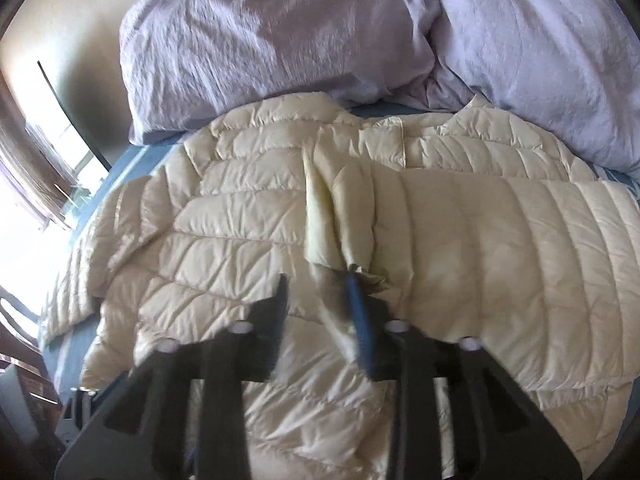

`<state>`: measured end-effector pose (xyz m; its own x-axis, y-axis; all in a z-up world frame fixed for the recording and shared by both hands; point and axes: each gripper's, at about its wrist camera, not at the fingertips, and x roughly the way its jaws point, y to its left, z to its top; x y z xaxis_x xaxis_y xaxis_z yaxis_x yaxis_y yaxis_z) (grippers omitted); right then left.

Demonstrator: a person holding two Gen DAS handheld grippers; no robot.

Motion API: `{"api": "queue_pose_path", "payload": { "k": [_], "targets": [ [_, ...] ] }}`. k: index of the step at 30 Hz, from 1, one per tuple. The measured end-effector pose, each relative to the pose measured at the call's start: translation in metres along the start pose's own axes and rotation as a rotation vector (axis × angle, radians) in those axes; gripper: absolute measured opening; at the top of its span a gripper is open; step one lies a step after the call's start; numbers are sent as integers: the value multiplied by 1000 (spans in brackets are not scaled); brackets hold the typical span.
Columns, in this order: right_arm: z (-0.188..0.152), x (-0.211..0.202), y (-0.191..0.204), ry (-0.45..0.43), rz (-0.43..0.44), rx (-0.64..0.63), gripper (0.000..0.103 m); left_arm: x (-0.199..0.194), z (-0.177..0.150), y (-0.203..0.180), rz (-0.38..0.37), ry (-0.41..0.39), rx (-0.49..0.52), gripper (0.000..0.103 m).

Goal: Fold large clothes
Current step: 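Fold the sleeve across the jacket back with the right gripper and release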

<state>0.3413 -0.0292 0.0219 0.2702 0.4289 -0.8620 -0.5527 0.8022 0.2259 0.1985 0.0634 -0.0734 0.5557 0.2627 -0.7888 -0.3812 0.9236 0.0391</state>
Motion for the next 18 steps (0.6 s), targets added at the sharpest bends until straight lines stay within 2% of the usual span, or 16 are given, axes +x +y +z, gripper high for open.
{"api": "queue_pose_path", "payload": {
  "k": [2,4,10,15,18],
  "targets": [
    [2,-10,-5,-38,-3,13,37,0,-1,-3,0,0,0,102],
    [5,-17,-13,-70,-45,27,37,0,0,-1,-1,0,-1,102],
    [8,-15,-51,-81,-162,109,37,0,0,0,-2,0,-1,102],
    [8,-15,-69,-94,-243,127,37,0,-1,-2,-2,0,-1,102],
    [7,-10,-74,-98,-303,130,43,0,-1,-2,-2,0,-1,102]
  ]
}}
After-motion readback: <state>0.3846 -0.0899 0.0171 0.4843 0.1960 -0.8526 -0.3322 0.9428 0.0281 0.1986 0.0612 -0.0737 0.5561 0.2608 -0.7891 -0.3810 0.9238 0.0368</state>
